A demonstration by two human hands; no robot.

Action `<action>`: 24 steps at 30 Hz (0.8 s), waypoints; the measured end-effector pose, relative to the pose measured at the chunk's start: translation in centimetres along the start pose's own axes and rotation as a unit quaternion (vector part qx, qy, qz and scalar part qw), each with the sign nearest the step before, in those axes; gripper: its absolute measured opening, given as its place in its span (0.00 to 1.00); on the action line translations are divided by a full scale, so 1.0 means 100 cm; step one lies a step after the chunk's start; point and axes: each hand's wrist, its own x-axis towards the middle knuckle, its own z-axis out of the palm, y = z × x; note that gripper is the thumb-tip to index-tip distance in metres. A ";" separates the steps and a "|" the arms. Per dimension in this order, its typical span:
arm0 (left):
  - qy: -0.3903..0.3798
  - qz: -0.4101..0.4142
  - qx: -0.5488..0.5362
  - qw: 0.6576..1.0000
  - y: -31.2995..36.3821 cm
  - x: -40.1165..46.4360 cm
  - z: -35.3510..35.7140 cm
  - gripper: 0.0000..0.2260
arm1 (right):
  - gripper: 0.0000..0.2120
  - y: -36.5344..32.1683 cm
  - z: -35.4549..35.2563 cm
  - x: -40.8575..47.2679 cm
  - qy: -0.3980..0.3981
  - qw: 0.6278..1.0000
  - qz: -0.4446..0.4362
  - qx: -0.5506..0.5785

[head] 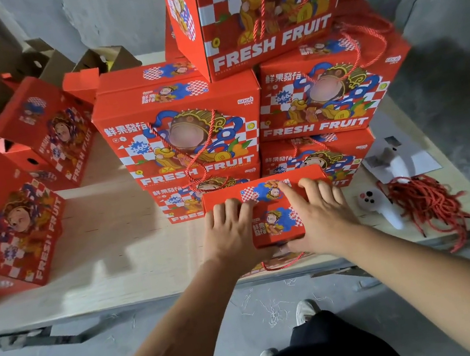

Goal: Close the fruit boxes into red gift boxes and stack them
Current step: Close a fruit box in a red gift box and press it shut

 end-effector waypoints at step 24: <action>-0.009 -0.070 -0.152 0.986 0.012 -0.020 -0.029 0.32 | 0.50 0.007 0.018 -0.040 0.159 0.985 -0.059 -0.027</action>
